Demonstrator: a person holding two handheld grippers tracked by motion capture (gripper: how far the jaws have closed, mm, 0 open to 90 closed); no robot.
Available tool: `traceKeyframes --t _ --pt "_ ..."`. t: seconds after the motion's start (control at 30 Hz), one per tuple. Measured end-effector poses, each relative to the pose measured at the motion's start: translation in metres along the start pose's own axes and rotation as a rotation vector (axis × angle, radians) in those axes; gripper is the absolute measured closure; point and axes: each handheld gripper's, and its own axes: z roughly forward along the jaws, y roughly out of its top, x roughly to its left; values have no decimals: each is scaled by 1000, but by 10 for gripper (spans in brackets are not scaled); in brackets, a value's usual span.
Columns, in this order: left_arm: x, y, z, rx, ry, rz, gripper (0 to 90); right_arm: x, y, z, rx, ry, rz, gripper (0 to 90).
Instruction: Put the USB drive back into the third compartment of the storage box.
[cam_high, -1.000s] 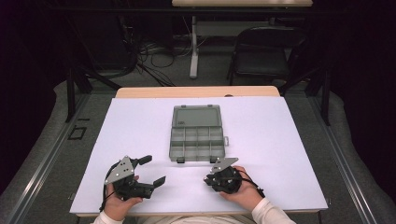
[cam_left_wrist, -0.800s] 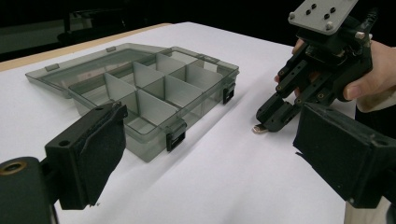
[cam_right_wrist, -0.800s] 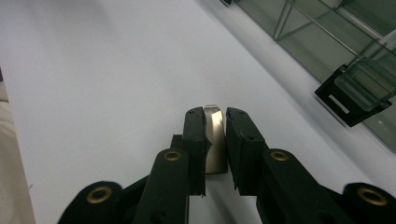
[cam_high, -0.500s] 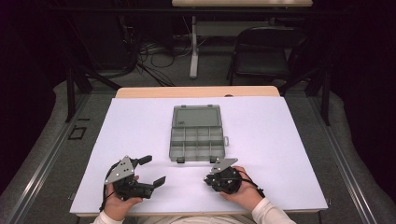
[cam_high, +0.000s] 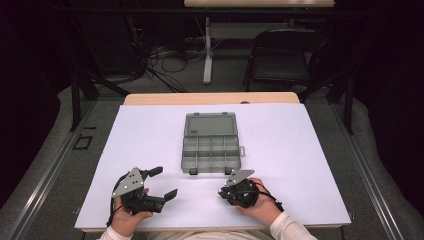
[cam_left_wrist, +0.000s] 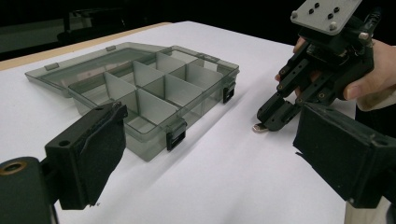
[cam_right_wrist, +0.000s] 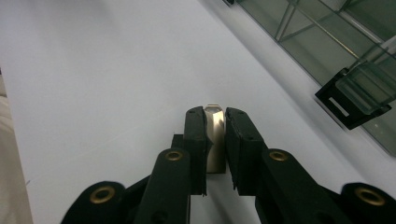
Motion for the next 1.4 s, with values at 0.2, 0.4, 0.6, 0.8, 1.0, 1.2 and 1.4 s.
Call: traceKeyframes --t 0.2,0.4,0.6,0.8,1.0,1.2,1.4 --pt "0 0 0 1 -3 -4 88 0 0 0 0 1 -1 792" --pt "0 0 0 1 -2 -5 88 0 1 -2 -10 -2 7 792" --pt "1 0 0 6 -13 -5 88 -2 2 -5 -23 0 14 793" --pt "-1 0 0 5 1 -5 88 -4 5 -12 -43 5 43 793" --pt "0 0 1 0 1 -8 88 -5 10 -19 -67 0 55 793" --pt "1 0 0 4 -5 -9 88 -6 14 -26 -98 -7 63 793" --pt "0 0 0 2 7 -10 88 -8 17 -33 -122 -18 65 793"
